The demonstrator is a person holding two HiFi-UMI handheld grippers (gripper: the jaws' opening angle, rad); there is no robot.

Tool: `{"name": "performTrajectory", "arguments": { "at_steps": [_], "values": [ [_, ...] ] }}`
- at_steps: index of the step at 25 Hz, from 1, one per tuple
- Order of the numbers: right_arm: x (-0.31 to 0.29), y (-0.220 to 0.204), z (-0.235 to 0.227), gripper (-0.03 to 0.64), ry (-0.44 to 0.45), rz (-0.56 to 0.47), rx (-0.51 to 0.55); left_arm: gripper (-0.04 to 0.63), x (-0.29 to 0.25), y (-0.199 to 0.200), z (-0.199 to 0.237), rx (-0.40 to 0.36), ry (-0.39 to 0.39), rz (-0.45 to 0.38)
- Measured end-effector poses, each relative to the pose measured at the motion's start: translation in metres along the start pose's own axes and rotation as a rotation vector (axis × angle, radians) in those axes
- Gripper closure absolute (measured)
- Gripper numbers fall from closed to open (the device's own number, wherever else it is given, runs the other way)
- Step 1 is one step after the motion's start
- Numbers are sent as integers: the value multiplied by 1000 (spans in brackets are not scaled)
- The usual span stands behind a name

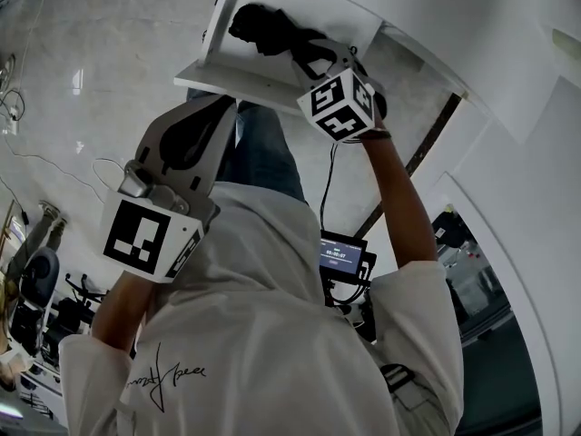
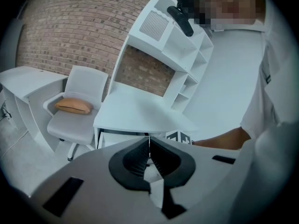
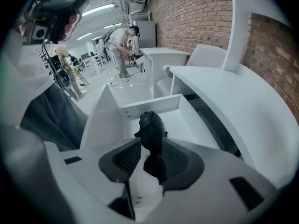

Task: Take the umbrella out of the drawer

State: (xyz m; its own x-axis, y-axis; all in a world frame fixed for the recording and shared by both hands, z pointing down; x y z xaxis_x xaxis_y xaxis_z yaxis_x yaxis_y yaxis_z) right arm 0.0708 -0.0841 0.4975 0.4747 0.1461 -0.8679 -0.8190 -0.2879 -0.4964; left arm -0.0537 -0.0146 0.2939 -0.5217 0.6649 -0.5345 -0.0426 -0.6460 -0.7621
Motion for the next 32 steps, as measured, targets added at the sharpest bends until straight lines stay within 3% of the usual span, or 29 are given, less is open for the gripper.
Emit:
{"name": "performTrajectory", "arguments": {
  "at_steps": [5, 23, 32],
  "values": [
    [-21, -9, -6, 465, -1, 56, 53, 578, -3, 0, 2, 53, -2, -1],
    [-62, -29, -14, 432, 42, 162, 111, 578, -9, -2, 15, 76, 4, 35],
    [-77, -35, -17, 403, 40, 203, 158, 578, -10, 4, 32, 130, 27, 16]
  ]
}}
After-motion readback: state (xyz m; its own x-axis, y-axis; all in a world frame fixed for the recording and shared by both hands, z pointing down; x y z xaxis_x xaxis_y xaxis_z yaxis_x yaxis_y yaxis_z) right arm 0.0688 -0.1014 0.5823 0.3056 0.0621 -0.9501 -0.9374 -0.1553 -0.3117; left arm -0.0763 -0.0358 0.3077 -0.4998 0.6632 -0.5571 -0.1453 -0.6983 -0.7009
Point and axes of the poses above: the fingertips, and each gripper's own axes: x backward along the fingers, z to its left, y out of its top, the point moved 4 cm from there along x, backward along the fingers, and after that the axes turned 1 degree about -x, right-handed, at the moved point
